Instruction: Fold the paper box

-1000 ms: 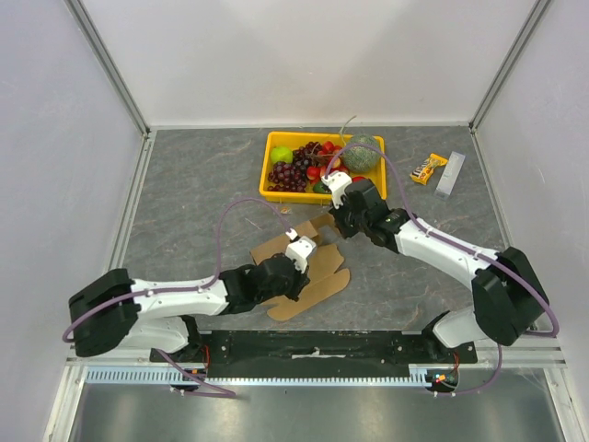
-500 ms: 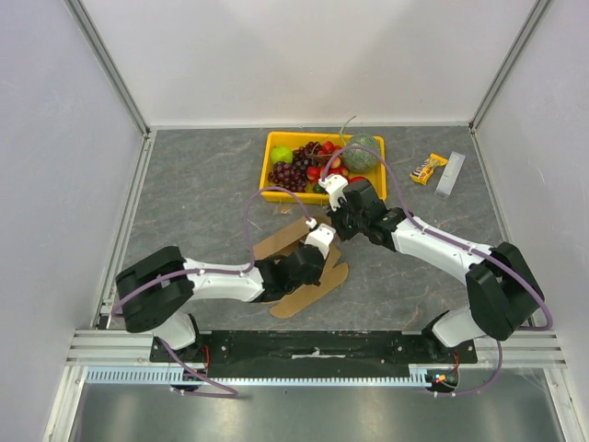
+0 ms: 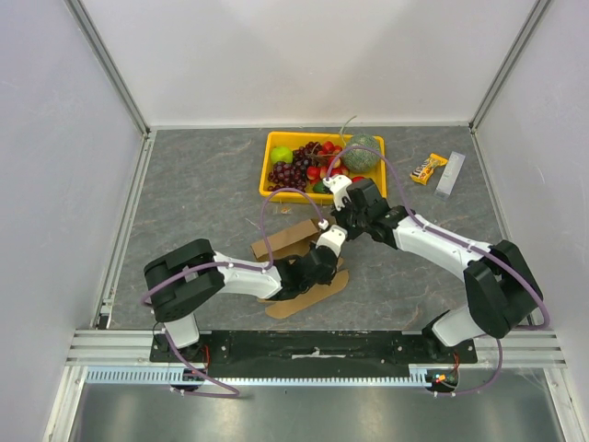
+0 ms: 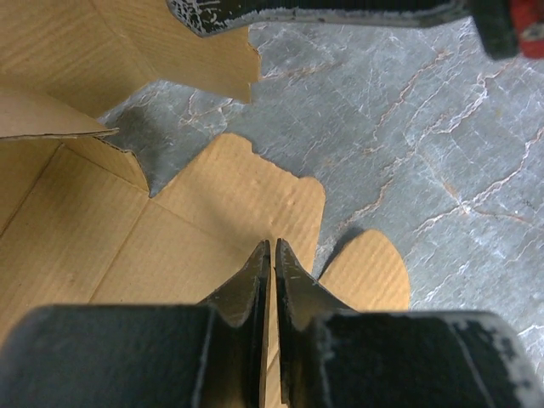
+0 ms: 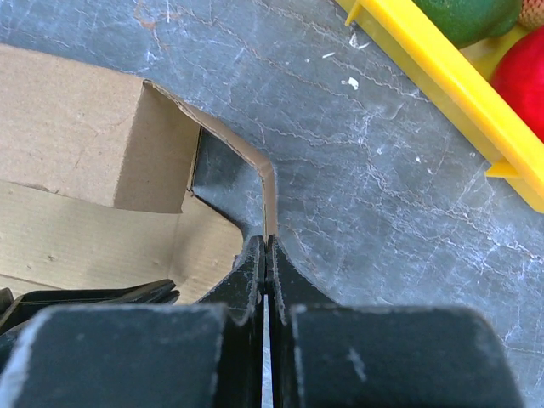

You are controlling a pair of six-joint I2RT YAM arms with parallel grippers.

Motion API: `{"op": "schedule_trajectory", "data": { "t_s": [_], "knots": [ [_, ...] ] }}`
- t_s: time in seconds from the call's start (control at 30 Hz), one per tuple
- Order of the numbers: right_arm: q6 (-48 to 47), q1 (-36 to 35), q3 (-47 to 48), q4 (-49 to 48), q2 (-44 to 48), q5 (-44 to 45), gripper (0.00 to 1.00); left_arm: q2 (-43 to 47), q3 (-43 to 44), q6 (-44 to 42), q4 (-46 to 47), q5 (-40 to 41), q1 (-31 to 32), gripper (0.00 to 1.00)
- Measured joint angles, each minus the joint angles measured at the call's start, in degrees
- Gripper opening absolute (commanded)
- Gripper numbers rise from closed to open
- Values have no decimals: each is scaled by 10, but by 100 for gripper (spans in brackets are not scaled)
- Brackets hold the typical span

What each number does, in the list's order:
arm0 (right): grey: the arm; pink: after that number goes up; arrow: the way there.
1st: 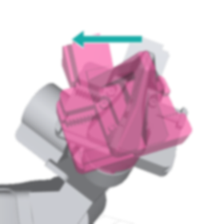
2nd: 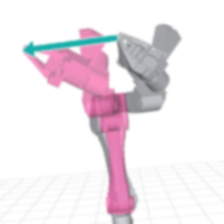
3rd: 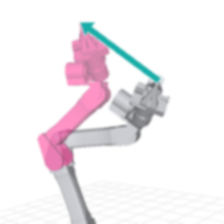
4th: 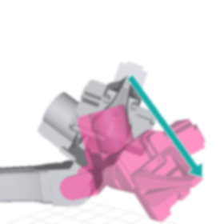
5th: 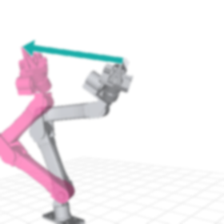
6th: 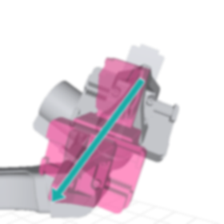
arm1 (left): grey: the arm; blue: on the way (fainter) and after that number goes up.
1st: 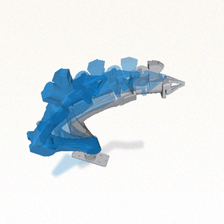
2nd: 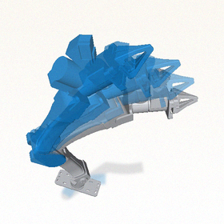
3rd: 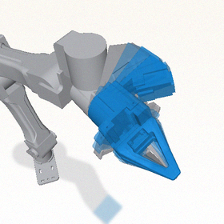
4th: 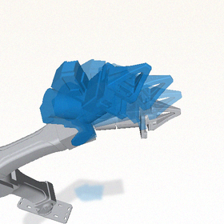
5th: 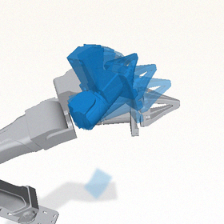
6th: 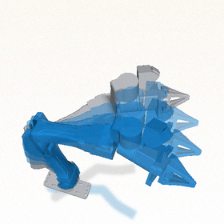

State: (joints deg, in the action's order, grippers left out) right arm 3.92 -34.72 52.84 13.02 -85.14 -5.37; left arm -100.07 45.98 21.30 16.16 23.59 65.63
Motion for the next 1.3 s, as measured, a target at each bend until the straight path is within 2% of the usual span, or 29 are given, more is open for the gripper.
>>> {"op": "schedule_trajectory", "data": {
  "t_s": [0.2,0.33,0.57,0.7,0.93,1.3],
  "knots": [
    [6,5,0,10,0,0,0,-12,5,2,9,11,3,4],
    [17,3,-2,8,0,-5,0,-8,-8,3,28,18,5,3],
    [32,-16,-8,7,6,-28,0,70,-159,1,150,-1,0,2],
    [39,-15,-9,7,8,-28,0,87,-206,-11,229,-30,0,2],
    [51,-14,-9,7,8,-35,0,72,-205,-26,310,-48,0,2],
    [64,-14,-8,10,8,-52,0,-5,-175,-38,318,-46,0,2]
  ]
}}
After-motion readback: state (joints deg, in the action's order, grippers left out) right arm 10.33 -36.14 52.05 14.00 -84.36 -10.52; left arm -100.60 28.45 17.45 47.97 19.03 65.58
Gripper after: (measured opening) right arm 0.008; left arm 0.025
